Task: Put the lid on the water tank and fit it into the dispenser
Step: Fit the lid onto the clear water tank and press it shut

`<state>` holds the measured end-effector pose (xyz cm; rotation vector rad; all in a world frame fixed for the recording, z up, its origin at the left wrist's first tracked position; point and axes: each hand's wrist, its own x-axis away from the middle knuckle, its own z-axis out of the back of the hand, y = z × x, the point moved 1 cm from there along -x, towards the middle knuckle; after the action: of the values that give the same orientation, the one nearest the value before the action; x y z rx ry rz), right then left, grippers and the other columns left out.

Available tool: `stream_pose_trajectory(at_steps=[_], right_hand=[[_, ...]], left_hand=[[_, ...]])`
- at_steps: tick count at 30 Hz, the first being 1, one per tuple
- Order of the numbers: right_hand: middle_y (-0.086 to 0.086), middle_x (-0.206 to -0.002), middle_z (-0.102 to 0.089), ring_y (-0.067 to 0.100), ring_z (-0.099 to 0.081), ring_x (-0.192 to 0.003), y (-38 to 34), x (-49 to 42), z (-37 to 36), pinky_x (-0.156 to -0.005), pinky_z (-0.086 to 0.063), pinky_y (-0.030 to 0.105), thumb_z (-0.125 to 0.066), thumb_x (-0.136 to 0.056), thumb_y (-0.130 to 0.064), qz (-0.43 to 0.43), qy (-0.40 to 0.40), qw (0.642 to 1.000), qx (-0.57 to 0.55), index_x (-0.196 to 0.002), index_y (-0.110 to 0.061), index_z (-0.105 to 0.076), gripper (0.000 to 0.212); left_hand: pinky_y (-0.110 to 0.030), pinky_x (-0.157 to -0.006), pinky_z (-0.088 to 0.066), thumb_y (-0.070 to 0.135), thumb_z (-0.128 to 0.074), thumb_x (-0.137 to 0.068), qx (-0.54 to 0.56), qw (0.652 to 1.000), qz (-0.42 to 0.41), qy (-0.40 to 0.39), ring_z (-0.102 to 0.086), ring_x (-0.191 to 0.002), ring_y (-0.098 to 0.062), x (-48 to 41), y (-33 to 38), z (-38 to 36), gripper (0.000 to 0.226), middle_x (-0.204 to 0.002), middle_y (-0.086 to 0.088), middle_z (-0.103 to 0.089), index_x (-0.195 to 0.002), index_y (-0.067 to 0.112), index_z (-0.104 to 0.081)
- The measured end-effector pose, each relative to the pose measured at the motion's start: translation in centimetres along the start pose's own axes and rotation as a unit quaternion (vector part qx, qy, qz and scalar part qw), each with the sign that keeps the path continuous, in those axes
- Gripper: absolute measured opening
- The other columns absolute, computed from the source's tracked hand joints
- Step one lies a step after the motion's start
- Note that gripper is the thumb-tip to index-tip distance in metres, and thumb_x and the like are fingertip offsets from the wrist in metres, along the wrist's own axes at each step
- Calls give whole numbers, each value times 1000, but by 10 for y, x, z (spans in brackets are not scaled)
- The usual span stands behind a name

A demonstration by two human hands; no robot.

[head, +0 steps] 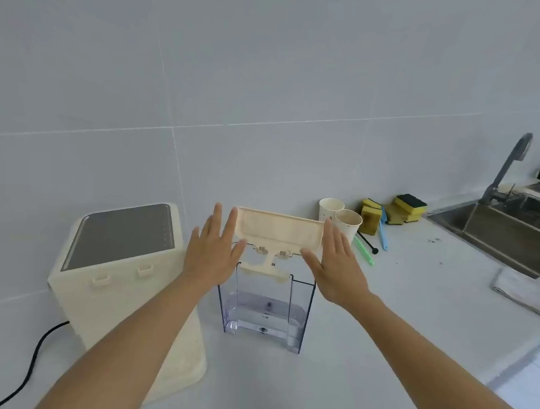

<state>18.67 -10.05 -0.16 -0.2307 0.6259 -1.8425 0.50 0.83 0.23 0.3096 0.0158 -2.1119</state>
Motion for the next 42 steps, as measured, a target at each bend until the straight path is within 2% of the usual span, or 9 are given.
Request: stream_pose_trajectory(at_steps=[3,7,16,23,27,32,36,38,42], right_hand=[[11,-155,-19,31,-22,-141,-1,-15,-2,-113,-27,50,-32,-84,-57,-43,4,987,-154,-146,-15,-5,80],[8,-157,-16,26,-21,-142,2,-34,-3,-116,-22,45,-34,-90,-47,-111,-20,958,-265,-147,-11,-1,75],[7,-149,-31,26,-33,-132,6,-57,-8,-106,-30,37,-34,-93,-40,-194,-37,927,-319,-144,-9,-15,62],[11,-134,-48,17,-40,-104,-8,-51,0,-91,-31,30,-36,-94,-33,-197,-19,919,-340,-130,-7,-40,45],[19,-132,-51,32,-47,-119,-18,-39,9,-102,-36,39,-34,-95,-26,-190,1,926,-325,-122,2,-48,42],[5,-116,-50,17,-42,-102,-22,-22,5,-85,-32,30,-37,-92,-29,-171,10,932,-318,-126,-9,-45,40],[2,-114,-49,17,-44,-100,-24,-7,0,-83,-35,30,-39,-92,-31,-174,17,940,-294,-130,-10,-39,44],[4,-109,-49,24,-50,-100,-28,2,-2,-84,-41,36,-39,-92,-30,-177,19,945,-274,-131,-8,-37,45],[23,-134,-50,34,-48,-122,-34,24,-9,-97,-41,42,-40,-93,-28,-184,18,952,-243,-135,-6,-30,49]], left_hand=[[-47,-112,-27,40,-24,-97,66,996,46,-39,-19,-142,-32,-15,-1,-3,63,-157,-17,-4,-146,15,5],[-44,-103,-34,41,-23,-97,193,972,90,-98,-35,-133,-32,-38,5,-8,63,-152,-16,-24,-146,15,5],[-40,-107,-31,38,-29,-97,325,924,153,-132,-32,-135,-32,-73,12,-11,66,-153,-16,-23,-146,11,6],[-36,-101,-35,33,-33,-96,334,923,149,-119,-37,-130,-32,-73,12,-4,63,-150,-17,-30,-146,8,-2],[-29,-81,-34,28,-34,-95,358,917,152,-87,-46,-111,-30,-63,11,2,59,-137,-18,-44,-145,7,-9],[-18,-55,-30,22,-36,-94,401,902,156,-36,-44,-72,-16,-43,6,2,53,-100,-2,-42,-143,10,-20],[-28,-56,-36,20,-38,-93,418,893,164,-4,-48,-80,-24,-27,3,-3,48,-81,1,-47,-138,8,-28],[-30,-59,-37,20,-39,-93,426,890,162,2,-48,-78,-22,-17,3,-5,47,-89,-1,-51,-137,7,-29],[-28,-77,-30,14,-42,-92,423,891,163,-4,-42,-90,-20,2,2,-13,47,-119,-11,-51,-136,6,-29]])
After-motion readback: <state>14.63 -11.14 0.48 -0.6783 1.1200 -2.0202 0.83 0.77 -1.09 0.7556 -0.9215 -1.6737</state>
